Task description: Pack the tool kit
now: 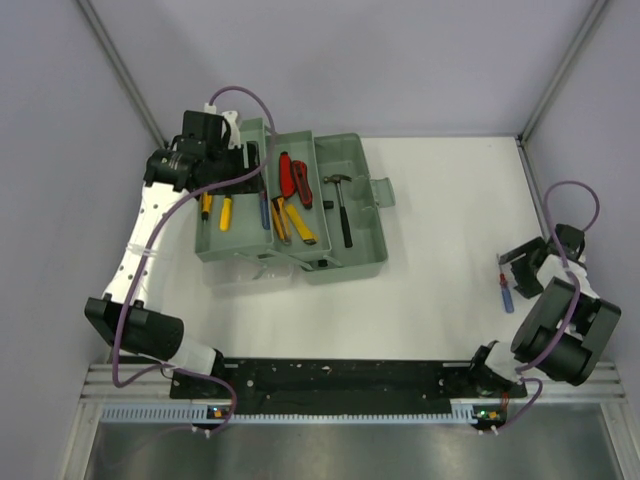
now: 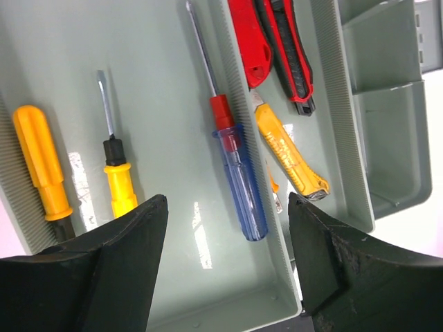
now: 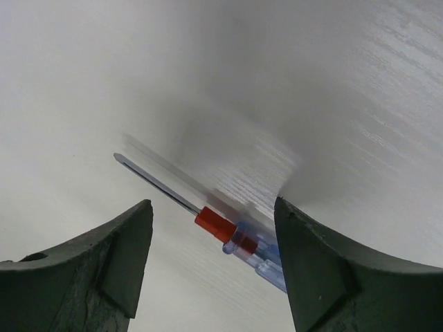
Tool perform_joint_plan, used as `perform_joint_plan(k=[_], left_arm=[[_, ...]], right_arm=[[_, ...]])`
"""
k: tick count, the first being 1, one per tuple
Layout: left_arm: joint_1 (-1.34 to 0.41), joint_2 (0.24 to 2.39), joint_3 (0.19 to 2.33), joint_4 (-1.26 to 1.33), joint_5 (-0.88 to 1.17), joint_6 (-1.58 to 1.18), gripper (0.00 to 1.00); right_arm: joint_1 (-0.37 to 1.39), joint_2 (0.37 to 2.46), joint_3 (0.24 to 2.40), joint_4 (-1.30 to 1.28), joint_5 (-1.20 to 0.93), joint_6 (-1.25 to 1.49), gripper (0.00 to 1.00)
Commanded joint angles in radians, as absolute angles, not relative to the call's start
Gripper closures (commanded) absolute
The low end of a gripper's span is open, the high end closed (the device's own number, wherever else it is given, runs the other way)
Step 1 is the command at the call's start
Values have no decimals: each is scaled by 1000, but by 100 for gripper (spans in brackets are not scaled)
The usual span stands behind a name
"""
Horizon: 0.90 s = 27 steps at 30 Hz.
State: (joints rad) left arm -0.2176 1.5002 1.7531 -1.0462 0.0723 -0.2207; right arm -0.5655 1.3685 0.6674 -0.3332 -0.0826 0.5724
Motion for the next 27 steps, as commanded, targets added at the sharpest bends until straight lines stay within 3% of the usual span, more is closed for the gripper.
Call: perform_joint_plan(k=[1, 8, 17, 22, 27], left_arm=[[-215, 1450, 1773, -989, 147, -213, 26], [-215, 1413, 1781, -946, 198, -238, 25], [-215, 1373, 1743, -939, 187, -239, 24], [-215, 1356, 1726, -937, 183, -239, 24], [-215, 1350, 1718, -934, 179, -241, 24]], right_arm=[[-548, 1387, 652, -373, -104, 588, 32], [-358, 1397, 637, -400, -17, 578, 34], [-261, 1457, 618, -426, -26, 597, 45], [-132, 1470, 679, -494, 29, 565, 44], [-100, 1419, 675, -500, 6, 537, 38]])
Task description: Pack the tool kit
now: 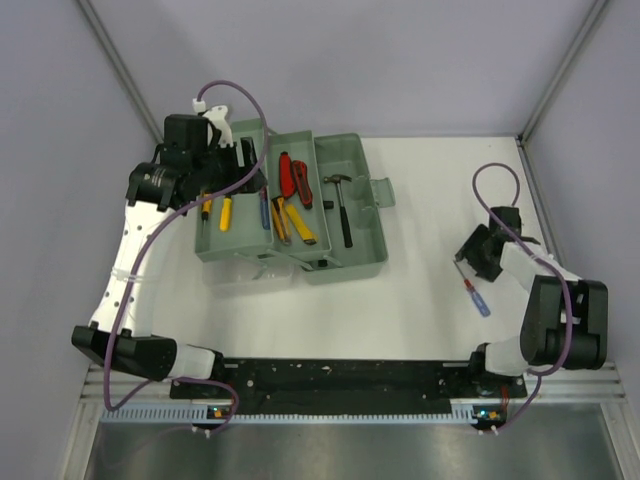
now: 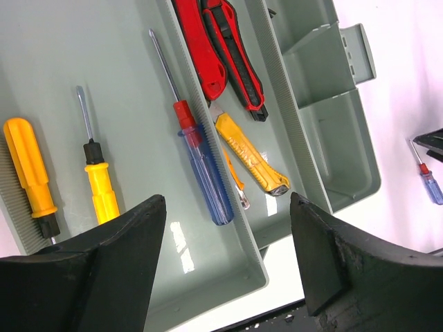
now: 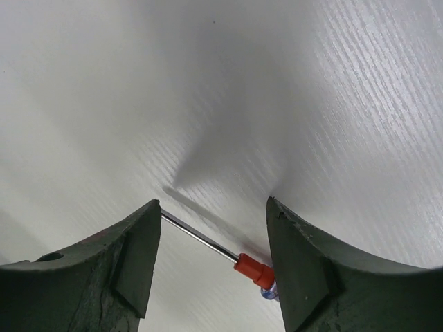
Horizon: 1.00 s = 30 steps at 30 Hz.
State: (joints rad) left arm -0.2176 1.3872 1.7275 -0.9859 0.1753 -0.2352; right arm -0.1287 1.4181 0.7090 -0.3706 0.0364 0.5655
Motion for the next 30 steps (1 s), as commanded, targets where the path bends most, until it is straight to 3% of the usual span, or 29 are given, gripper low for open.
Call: perform_joint_plan(k=[1, 11, 30], left_arm=[[-215, 1350, 1718, -933, 181, -241, 24], [-215, 1359, 1727, -925, 193, -241, 23], [-215, 1358, 1727, -925, 195, -244, 23]], right_arm=[[-92, 1410, 678, -502, 6, 517, 36], [-15, 1462, 726, -555, 70, 402, 35], [187, 1308, 710, -583, 40, 364, 35]])
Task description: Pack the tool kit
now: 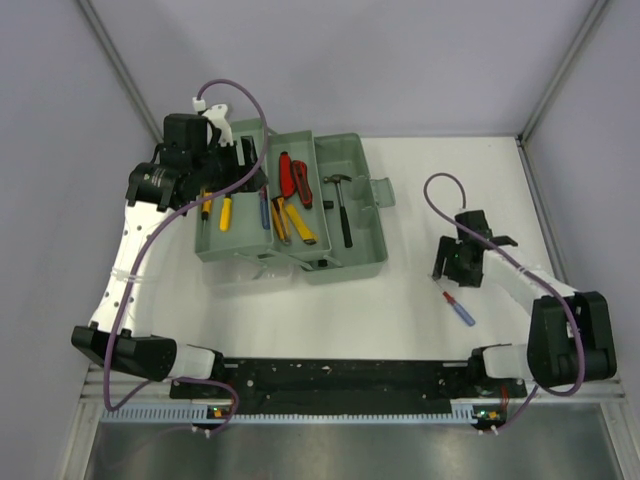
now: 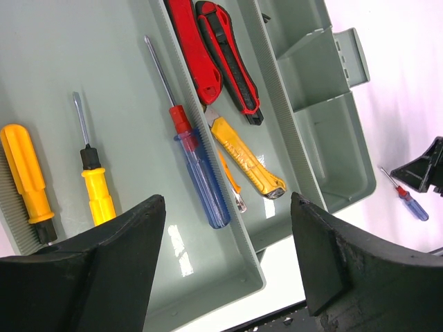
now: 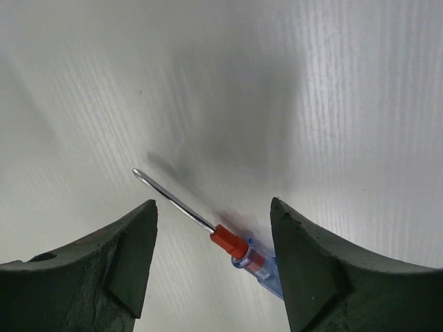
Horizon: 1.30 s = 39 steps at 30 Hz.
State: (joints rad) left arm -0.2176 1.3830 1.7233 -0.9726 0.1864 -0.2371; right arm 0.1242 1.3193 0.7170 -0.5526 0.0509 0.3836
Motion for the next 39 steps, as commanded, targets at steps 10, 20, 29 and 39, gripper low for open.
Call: perform_joint_plan(k=[10, 20, 29, 39], left_arm=[[-215, 1362, 1727, -923, 189, -239, 23], [-215, 1362, 1735, -925, 172, -229, 22], [-215, 1353, 1743, -939, 161, -218, 22], [-215, 1342, 1744, -956, 150, -212, 22]], right_arm=[[321, 1449, 758, -635, 221, 429, 37], [322, 1571, 874, -660, 333, 456, 87], [322, 1687, 1040, -657, 342, 439, 100], [321, 1615, 993, -655, 256, 468, 34]])
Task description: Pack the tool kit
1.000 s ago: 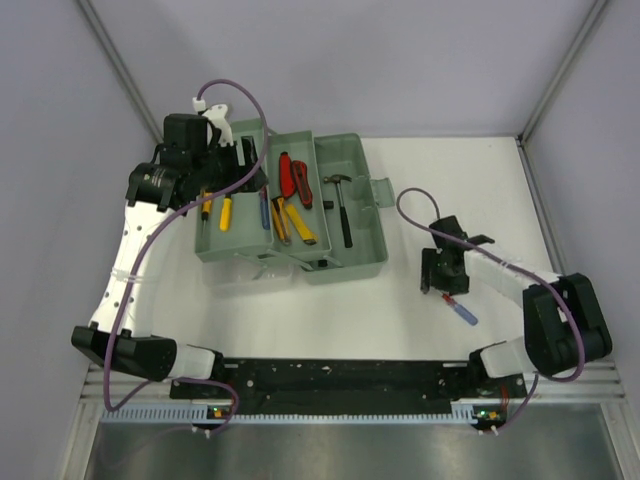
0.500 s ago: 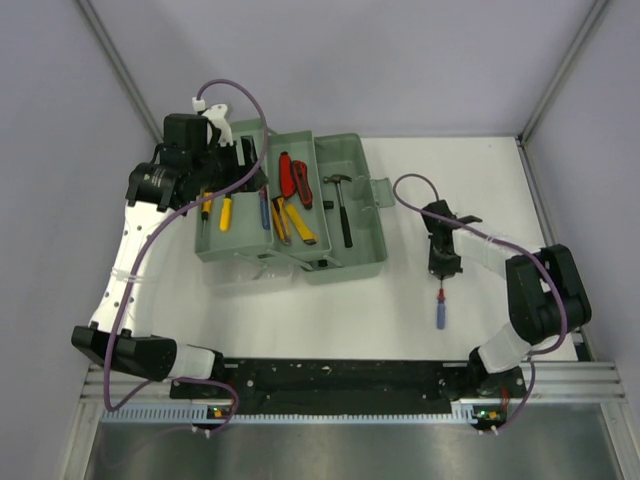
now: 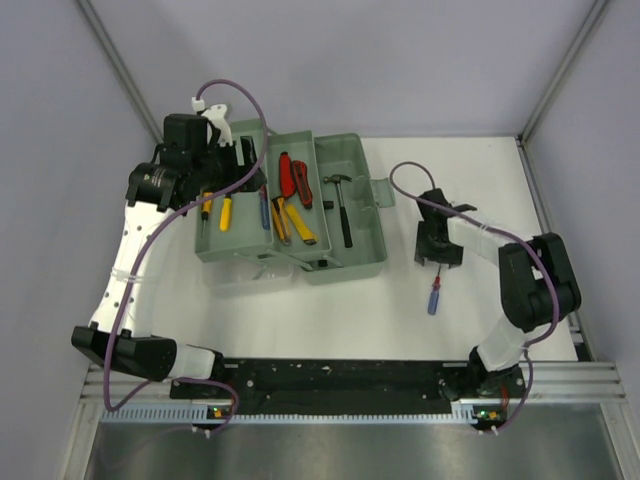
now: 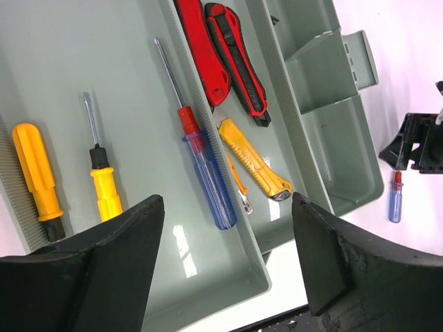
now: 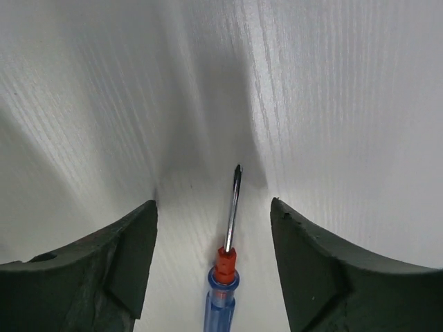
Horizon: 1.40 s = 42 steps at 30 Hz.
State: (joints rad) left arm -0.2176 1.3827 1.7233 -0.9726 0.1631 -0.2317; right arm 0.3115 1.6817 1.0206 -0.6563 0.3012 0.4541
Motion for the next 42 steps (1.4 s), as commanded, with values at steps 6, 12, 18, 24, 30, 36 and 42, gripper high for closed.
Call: perform_joint_plan(k=[6, 12, 18, 24, 30, 36, 42], left_arm=[[-215, 1344, 1750, -950, 161, -215, 21], [-215, 1351, 1758, -936, 201, -227, 21], [-215, 1348, 1741, -862, 380, -242, 21], [-230, 1302, 1638, -658, 779, -304, 20], [-337, 1266, 1536, -445, 908, -394, 18], [-402, 1284, 1465, -185, 969, -615, 17], [-454, 1318, 1450, -44, 956, -707, 17]], right_arm=[[321, 1487, 861, -660, 82, 497, 32], [322, 1451, 781, -657, 8, 514, 56], [324, 1433, 842, -637, -26, 520, 98], [324, 1267, 1014, -575, -171, 519, 99], [327, 1207, 1112, -237, -569, 668, 98], [393, 1229, 1178, 134, -715, 918, 97], [455, 1275, 1261, 365, -765, 1061, 96]])
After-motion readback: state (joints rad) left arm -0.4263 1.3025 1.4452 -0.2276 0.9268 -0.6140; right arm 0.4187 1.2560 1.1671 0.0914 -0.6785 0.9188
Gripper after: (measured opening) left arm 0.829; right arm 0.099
